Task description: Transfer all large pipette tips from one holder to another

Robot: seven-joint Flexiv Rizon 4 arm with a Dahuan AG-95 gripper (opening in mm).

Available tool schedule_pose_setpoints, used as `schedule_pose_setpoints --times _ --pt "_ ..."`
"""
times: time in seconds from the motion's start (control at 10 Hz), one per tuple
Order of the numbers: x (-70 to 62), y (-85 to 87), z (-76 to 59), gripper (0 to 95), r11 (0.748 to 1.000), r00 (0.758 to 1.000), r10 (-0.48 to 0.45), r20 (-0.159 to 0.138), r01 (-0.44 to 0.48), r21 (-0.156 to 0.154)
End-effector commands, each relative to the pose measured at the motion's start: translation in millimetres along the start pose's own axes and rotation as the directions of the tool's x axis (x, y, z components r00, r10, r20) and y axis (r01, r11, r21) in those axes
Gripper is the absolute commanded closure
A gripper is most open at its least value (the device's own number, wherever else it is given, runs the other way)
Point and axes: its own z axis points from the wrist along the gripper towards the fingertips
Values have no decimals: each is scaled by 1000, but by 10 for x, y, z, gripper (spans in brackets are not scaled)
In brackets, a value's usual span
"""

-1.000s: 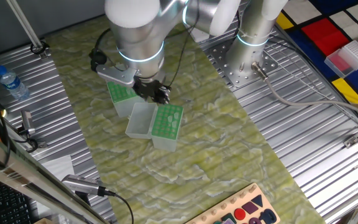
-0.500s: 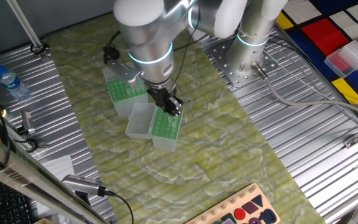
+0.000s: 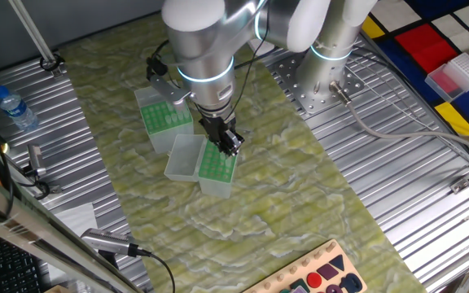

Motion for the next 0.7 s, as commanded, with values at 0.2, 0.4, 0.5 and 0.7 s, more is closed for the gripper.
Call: schedule_pose_setpoints --times 0.2,0.4,0.5,0.7 --pt "-4 -5 1 760 997 998 -64 -11 64 35" --pt "-15 -26 18 760 997 998 -69 -6 69 40" --pt "-21 -33 26 760 997 998 -70 -5 71 42" --pt "-26 -44 29 760 996 997 -75 -4 75 45"
